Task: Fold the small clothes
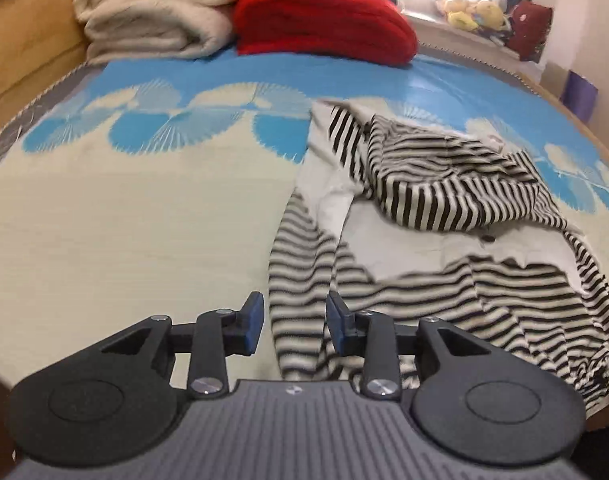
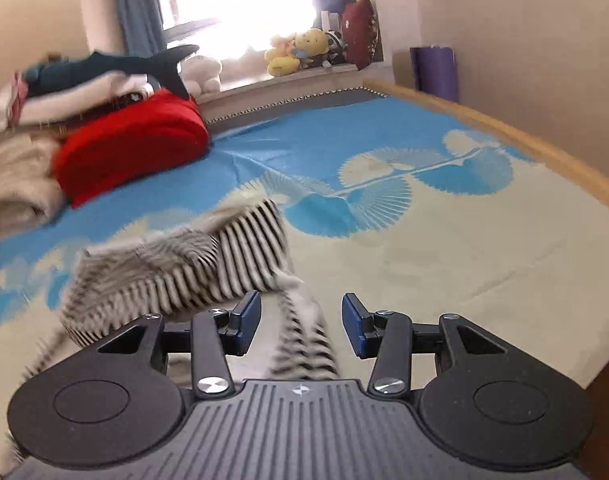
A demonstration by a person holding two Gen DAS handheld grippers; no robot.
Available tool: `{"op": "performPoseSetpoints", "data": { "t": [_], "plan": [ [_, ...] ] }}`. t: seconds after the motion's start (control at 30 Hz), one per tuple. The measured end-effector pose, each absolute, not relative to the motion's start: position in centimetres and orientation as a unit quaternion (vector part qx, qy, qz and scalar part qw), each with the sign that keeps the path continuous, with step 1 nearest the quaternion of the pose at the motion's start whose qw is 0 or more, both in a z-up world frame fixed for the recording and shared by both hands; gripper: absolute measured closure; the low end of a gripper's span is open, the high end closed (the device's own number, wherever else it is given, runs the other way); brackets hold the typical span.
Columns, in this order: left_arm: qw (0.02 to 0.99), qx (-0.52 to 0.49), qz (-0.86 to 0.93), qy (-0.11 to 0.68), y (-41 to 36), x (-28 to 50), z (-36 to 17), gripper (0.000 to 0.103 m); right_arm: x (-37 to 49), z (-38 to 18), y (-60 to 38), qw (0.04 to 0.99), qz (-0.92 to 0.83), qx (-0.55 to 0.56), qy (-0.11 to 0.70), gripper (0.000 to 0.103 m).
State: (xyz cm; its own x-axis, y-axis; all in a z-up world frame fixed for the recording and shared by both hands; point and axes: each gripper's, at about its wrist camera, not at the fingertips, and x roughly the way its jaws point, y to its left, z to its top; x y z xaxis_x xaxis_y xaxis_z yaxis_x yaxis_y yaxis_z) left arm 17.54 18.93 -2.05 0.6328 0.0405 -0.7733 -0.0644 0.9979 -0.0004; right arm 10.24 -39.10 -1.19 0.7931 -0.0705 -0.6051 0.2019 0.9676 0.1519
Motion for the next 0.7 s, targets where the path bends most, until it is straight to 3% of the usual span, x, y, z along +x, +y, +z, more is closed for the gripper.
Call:
{"op": "performPoseSetpoints", "data": {
  "t": [0.17, 0.4, 0.7],
  "plan": [
    [0.904, 0.011, 0.028, 0.428, 18.4, 16.2, -2.6, 0.065, 8.6, -4.7, -41.1, 0.906, -0.088, 0.172, 0.377, 0.056],
    [0.911, -0.002, -0.041, 0.409, 15.9, 13.2, -2.2, 0.065, 6.3, -4.6, -41.2, 0.905, -0.093, 0.177, 0.376, 0.056],
    [0.921, -0.035, -0.190, 0.337, 6.8, 9.7, 5.2, 0.063, 5.2, -3.9, -41.5, 0.922, -0.096, 0.155, 0.342, 0.056]
  ]
}}
